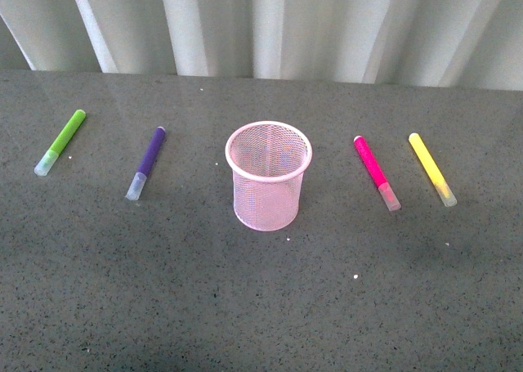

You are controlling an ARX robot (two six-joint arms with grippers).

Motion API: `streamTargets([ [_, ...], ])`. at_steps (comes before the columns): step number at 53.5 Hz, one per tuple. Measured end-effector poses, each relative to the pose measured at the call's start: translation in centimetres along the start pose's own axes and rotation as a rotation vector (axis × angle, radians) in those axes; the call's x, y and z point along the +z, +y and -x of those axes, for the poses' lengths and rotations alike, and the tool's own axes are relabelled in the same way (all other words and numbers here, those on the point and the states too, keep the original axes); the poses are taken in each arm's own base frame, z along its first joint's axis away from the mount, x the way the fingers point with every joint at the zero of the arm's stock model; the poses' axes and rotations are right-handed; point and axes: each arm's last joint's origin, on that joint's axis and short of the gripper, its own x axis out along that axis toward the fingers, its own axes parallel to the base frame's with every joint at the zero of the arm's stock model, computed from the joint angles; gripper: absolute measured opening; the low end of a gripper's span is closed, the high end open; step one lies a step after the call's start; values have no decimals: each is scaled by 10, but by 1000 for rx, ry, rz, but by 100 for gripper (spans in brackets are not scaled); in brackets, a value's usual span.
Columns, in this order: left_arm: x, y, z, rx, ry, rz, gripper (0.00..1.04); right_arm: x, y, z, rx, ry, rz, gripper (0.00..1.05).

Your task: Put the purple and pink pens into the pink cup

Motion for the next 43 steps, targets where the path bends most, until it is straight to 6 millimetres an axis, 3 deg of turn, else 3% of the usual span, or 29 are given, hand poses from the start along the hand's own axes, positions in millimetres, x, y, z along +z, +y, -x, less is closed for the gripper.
streamTargets([
  [16,-1,0,0,11,10,10,98,0,0,0,0,0,0,98],
  [20,4,2,-1,238,234,133,98,0,0,0,0,0,0,98],
  [25,25,6,-16,375,262,216,98,0,0,0,2,0,0,98],
  [28,49,8,-32,378,199,243,98,0,0,0,1,0,0,98],
  [32,110,6,-82,294,43,224,98,0,0,0,1,0,0,98],
  [36,142,-6,-140,200,49,176,98,0,0,0,0,1,0,98],
  [40,144,-20,-185,113,155,155,98,0,0,0,1,1,0,98],
  [43,129,-36,-229,36,310,124,98,0,0,0,1,1,0,98],
])
